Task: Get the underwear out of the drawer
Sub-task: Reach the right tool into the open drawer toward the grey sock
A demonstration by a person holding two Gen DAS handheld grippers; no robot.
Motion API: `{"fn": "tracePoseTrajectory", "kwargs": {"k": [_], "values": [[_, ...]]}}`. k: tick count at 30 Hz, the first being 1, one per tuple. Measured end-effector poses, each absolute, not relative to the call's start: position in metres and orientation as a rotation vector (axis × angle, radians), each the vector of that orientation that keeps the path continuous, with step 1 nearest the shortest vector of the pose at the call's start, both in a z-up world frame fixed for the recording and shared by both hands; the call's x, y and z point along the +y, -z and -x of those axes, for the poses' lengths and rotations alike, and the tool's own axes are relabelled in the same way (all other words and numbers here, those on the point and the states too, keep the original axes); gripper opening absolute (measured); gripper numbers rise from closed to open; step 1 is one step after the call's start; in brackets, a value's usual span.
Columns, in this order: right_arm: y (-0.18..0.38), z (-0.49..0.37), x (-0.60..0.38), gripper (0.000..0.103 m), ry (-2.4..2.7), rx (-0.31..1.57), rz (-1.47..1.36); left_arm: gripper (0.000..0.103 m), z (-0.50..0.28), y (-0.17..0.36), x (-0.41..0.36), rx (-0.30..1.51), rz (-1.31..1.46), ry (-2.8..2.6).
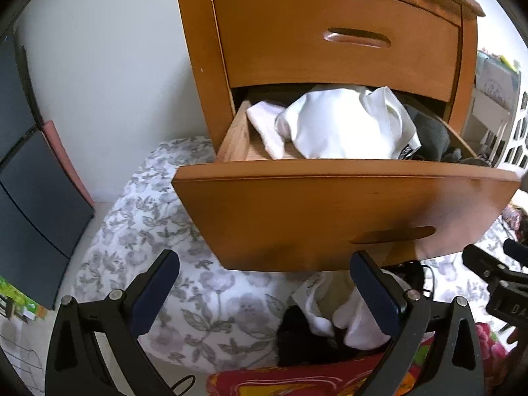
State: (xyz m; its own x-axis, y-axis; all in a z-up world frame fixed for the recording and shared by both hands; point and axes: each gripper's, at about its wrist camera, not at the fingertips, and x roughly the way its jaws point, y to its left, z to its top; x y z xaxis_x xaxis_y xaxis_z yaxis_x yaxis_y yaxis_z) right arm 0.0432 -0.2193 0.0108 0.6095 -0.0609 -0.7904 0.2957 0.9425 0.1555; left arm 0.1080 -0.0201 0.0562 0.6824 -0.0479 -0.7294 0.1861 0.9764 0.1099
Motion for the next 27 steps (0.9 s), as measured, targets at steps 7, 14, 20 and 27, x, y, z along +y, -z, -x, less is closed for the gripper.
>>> {"fn": "tracePoseTrajectory", "kwargs": {"k": [7,14,20,27], "values": [[-0.010,-0.046,-0.217,0.103,0.208,0.909,-0.266,0.103,-0.111,-0.052,-0.020,0.822,-0.183,0.127],[-0.014,-0.047,-0.215,0.103,0.197,0.911,-0.248,0.103,-0.112,-0.051,-0.016,0.828,-0.163,0.126],[-0.023,-0.048,-0.210,0.103,0.159,0.907,-0.225,0.103,-0.110,-0.052,-0.015,0.816,-0.154,0.119],[-0.047,-0.044,-0.214,0.103,0.132,0.860,-0.230,0.103,-0.110,-0.052,-0.011,0.814,-0.130,0.123]]}}
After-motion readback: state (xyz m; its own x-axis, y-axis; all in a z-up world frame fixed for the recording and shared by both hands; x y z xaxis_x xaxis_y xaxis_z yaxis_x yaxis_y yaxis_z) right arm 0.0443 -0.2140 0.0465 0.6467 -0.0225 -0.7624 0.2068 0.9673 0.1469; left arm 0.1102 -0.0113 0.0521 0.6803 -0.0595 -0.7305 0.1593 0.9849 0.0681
